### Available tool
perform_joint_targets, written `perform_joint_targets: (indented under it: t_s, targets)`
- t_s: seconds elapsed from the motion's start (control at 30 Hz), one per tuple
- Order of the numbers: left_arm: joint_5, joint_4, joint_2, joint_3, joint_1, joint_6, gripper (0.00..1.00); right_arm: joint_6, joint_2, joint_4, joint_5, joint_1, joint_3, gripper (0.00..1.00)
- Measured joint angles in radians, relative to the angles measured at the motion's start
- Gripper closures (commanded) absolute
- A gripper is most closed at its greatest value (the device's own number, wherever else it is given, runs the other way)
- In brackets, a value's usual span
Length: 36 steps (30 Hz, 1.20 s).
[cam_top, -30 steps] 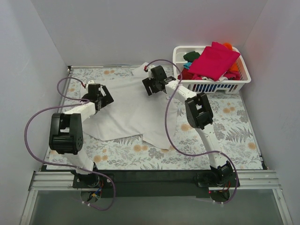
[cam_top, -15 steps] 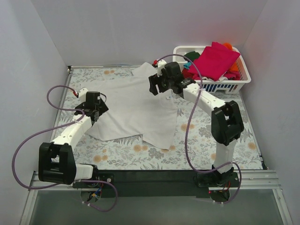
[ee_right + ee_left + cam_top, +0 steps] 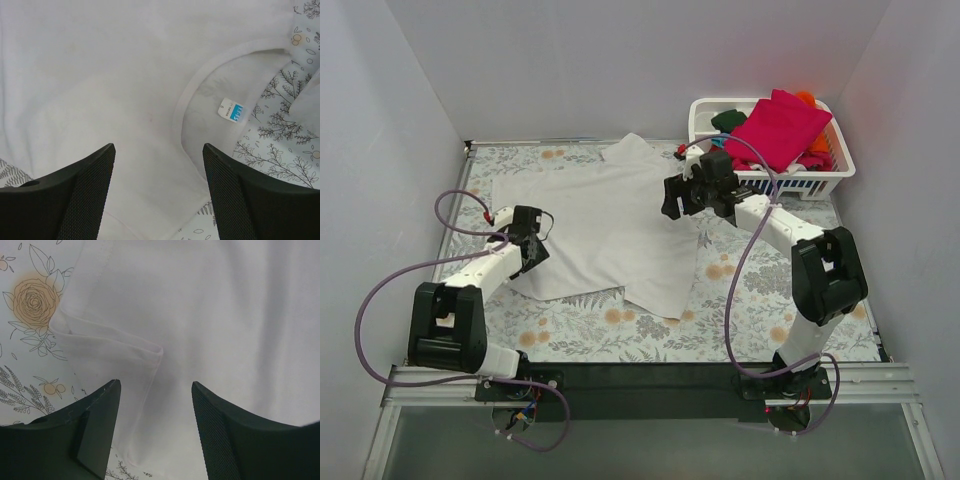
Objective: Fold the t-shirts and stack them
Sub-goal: Fold the tshirt
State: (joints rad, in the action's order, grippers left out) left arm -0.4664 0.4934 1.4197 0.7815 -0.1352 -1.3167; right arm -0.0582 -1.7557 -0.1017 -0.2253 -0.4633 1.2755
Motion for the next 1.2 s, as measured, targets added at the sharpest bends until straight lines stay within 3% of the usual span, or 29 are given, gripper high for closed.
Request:
perform_joint_targets:
  t_s: [0.5, 0.8, 1.2]
  targets:
    - [-0.01, -0.016, 0.084, 0.0, 0.003, 0.019, 0.58, -0.018, 0.035, 0.047, -0.026, 0.023, -0.048, 0.36]
    - [-0.011, -0.029, 0.084, 0.0, 0.01, 0.029, 0.77, -0.018, 0.035, 0.053, -0.037, 0.03, -0.048, 0.37]
    - [-0.016, -0.029, 0.084, 0.0, 0.01, 0.031, 0.77, -0.018, 0.035, 0.053, -0.041, 0.031, -0.048, 0.37]
